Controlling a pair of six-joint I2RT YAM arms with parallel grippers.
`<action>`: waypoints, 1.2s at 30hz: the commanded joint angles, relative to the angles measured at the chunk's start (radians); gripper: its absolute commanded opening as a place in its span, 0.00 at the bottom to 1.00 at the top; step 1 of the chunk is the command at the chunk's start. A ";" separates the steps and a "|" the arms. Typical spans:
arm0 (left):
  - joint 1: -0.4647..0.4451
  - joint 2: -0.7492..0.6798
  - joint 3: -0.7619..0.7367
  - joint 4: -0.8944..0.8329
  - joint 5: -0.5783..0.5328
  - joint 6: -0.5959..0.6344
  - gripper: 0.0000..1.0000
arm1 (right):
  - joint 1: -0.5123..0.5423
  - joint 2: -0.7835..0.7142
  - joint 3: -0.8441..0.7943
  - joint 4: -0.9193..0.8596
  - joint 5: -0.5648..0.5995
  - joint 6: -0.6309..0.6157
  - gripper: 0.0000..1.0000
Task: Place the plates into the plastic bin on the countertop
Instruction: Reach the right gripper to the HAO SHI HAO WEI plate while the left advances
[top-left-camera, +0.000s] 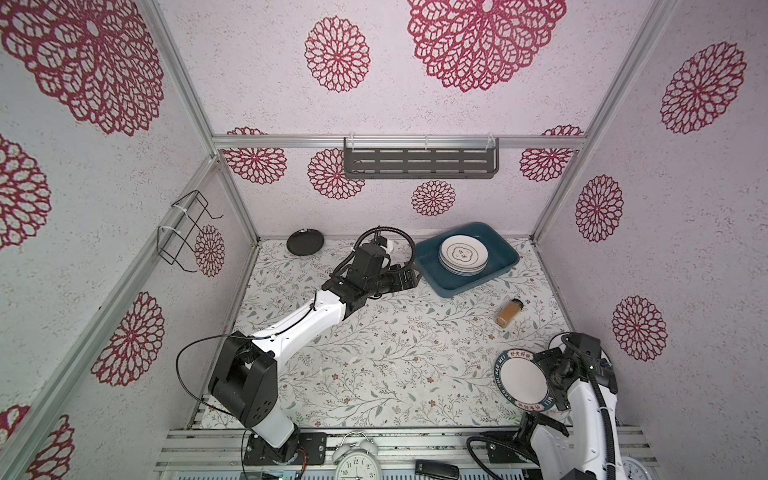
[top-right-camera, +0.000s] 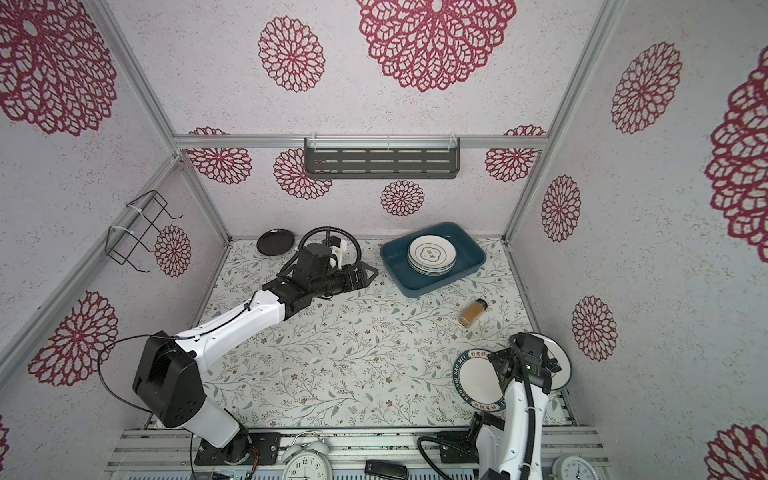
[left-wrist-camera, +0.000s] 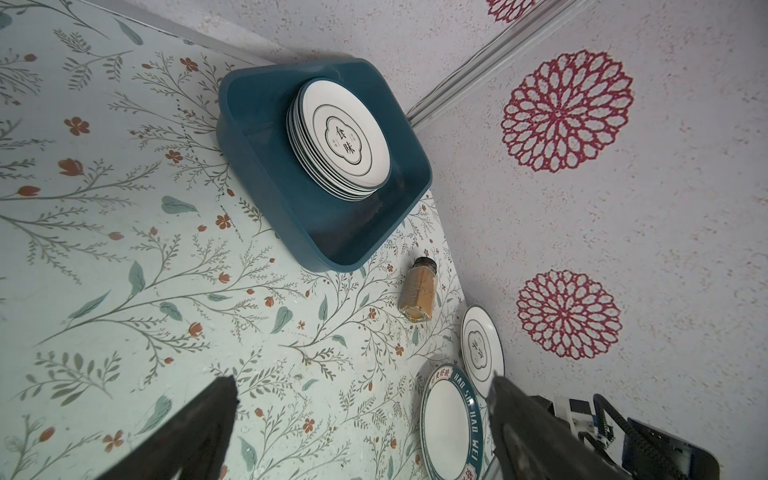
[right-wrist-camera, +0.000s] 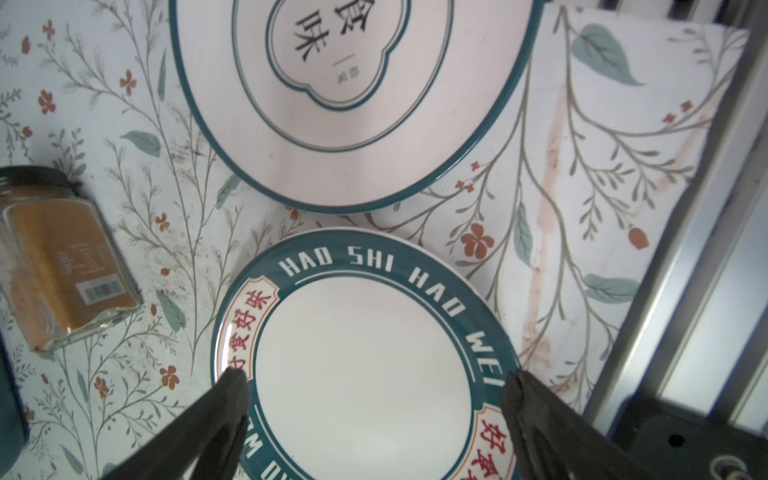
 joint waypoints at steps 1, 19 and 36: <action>-0.007 -0.032 -0.007 -0.003 -0.033 0.007 0.97 | -0.079 0.008 -0.007 0.030 -0.030 -0.056 0.99; -0.007 0.058 0.115 -0.047 -0.008 0.057 0.97 | -0.189 0.037 -0.145 0.171 -0.195 -0.073 0.99; -0.009 0.121 0.143 -0.135 0.093 0.115 0.97 | -0.148 0.101 -0.211 0.409 -0.491 -0.179 0.98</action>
